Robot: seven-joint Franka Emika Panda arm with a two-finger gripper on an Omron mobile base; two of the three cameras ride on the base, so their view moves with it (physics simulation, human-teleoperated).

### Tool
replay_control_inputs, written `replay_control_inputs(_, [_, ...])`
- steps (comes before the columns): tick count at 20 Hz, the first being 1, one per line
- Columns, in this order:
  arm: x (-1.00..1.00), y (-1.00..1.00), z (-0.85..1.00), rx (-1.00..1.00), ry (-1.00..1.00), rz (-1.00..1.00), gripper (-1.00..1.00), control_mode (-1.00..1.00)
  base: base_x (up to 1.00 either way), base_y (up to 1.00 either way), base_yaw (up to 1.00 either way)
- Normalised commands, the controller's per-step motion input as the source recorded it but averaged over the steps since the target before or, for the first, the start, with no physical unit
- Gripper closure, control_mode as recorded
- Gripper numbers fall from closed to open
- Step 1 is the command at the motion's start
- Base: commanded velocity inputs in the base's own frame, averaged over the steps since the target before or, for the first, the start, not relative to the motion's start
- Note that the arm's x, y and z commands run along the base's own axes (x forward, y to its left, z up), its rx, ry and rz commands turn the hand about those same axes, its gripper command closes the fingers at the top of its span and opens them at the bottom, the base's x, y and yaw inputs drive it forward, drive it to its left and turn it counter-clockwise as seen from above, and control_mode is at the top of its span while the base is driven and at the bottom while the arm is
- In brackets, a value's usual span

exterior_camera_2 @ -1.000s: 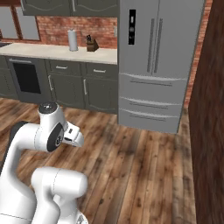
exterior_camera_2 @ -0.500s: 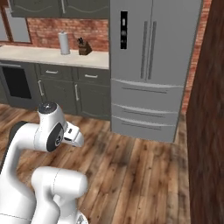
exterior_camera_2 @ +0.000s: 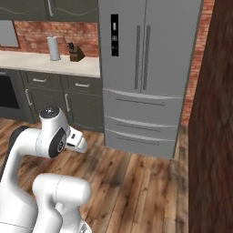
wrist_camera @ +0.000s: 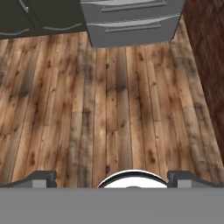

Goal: Place one of the steaks on the plate and the other in the bowl. Then place the bowl in the fridge.

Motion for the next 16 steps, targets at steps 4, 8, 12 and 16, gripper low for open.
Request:
replay_control_inputs(4, [0.00,0.00,0.00,0.00,0.00,0.00,-1.00,1.00,0.63,-0.30,0.00])
replay_control_inputs(8, [0.00,0.00,0.00,0.00,0.00,0.00,-1.00,1.00,0.65,-0.15,-0.03])
replay_control_inputs(12, [0.00,0.00,0.00,0.00,0.00,0.00,-1.00,1.00,0.65,-0.12,-0.05])
replay_control_inputs(16, [0.00,0.00,0.00,0.00,0.00,0.00,-1.00,1.00,0.57,-0.09,-0.08])
